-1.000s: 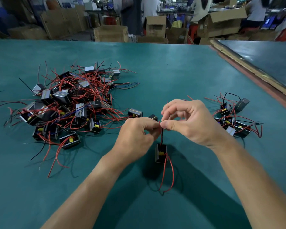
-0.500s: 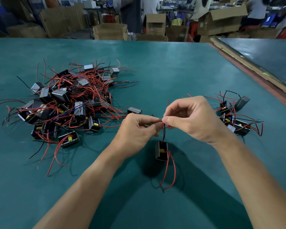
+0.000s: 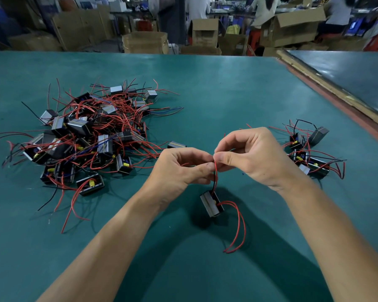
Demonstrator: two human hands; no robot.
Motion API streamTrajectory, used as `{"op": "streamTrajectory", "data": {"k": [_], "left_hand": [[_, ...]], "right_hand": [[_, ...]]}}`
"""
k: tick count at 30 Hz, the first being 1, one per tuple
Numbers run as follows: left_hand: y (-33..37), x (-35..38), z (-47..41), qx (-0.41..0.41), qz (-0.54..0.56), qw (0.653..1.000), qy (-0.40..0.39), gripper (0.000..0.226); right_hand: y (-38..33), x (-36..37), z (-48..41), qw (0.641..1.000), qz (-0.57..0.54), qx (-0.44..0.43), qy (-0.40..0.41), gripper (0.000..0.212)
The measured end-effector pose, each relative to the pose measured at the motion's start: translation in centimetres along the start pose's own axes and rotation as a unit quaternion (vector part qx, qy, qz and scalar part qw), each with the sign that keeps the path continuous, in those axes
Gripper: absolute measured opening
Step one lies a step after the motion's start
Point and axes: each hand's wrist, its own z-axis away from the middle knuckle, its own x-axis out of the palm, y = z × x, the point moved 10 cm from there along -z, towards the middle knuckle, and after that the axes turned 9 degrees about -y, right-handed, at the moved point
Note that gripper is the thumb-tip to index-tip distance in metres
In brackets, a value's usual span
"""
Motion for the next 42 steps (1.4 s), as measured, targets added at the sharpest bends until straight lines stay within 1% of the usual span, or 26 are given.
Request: {"op": "streamTrajectory", "data": {"k": [4, 9, 14, 17, 21, 24, 28, 30, 32, 34, 36, 38, 39, 40, 42], "left_hand": [[0.0, 0.2, 0.0, -0.001, 0.014, 1.0, 0.002, 0.011], [0.2, 0.1, 0.0, 0.002, -0.003, 1.0, 0.021, 0.011], [0.3, 0.0, 0.1, -0.002, -0.005, 0.999, 0.034, 0.014], [0.1, -0.2, 0.1, -0.011, 0.013, 0.999, 0.033, 0.016], [-0.3, -0.4, 0.2, -0.028, 0.041, 0.998, 0.033, 0.015], [-0.4, -0.6, 0.2, -0.034, 0.049, 0.998, 0.035, 0.014], [0.0, -0.9, 0.2, -0.022, 0.011, 0.999, 0.045, 0.014], [0.3, -1.0, 0.3, -0.007, -0.02, 0.998, 0.054, 0.015], [0.8, -0.9, 0.2, 0.015, -0.055, 0.997, 0.056, 0.018], [1.3, -0.6, 0.2, 0.039, -0.102, 0.993, 0.046, 0.021], [1.5, -0.4, 0.2, 0.054, -0.14, 0.988, 0.044, 0.025], [1.7, -0.5, 0.3, 0.063, -0.166, 0.983, 0.047, 0.026], [1.7, -0.5, 0.3, 0.066, -0.175, 0.981, 0.049, 0.025], [1.7, -0.6, 0.2, 0.067, -0.179, 0.98, 0.05, 0.024], [1.6, -0.8, 0.1, 0.063, -0.17, 0.982, 0.055, 0.021]], "right_hand": [[0.3, 0.0, 0.0, 1.0, -0.02, 0.013, -0.011, 0.018], [0.8, -0.3, 0.2, 0.999, -0.004, 0.031, -0.011, 0.014], [0.1, -0.1, 0.2, 0.997, 0.073, 0.009, -0.02, 0.019], [-0.3, 0.1, 0.4, 0.995, 0.092, 0.004, -0.031, 0.021], [-0.4, -0.2, 0.5, 0.988, 0.156, 0.007, -0.013, 0.026], [-0.4, -0.2, 0.3, 0.979, 0.202, 0.012, -0.013, 0.022], [-0.5, 0.0, 0.4, 0.975, 0.222, 0.011, -0.021, 0.015], [-0.4, 0.1, 0.4, 0.976, 0.215, 0.018, -0.026, 0.013], [-0.1, 0.2, 0.4, 0.98, 0.192, 0.034, -0.037, 0.016], [0.8, 0.4, 0.3, 0.987, 0.136, 0.067, -0.045, 0.021], [2.4, 0.6, 0.4, 0.988, 0.06, 0.136, -0.05, 0.025], [4.2, 1.2, 0.8, 0.975, -0.013, 0.213, -0.067, 0.026], [4.8, 1.4, 1.0, 0.969, -0.039, 0.235, -0.07, 0.027], [5.0, 1.4, 1.0, 0.968, -0.05, 0.238, -0.062, 0.026], [4.4, 0.5, 0.5, 0.98, -0.018, 0.195, -0.018, 0.022]]}}
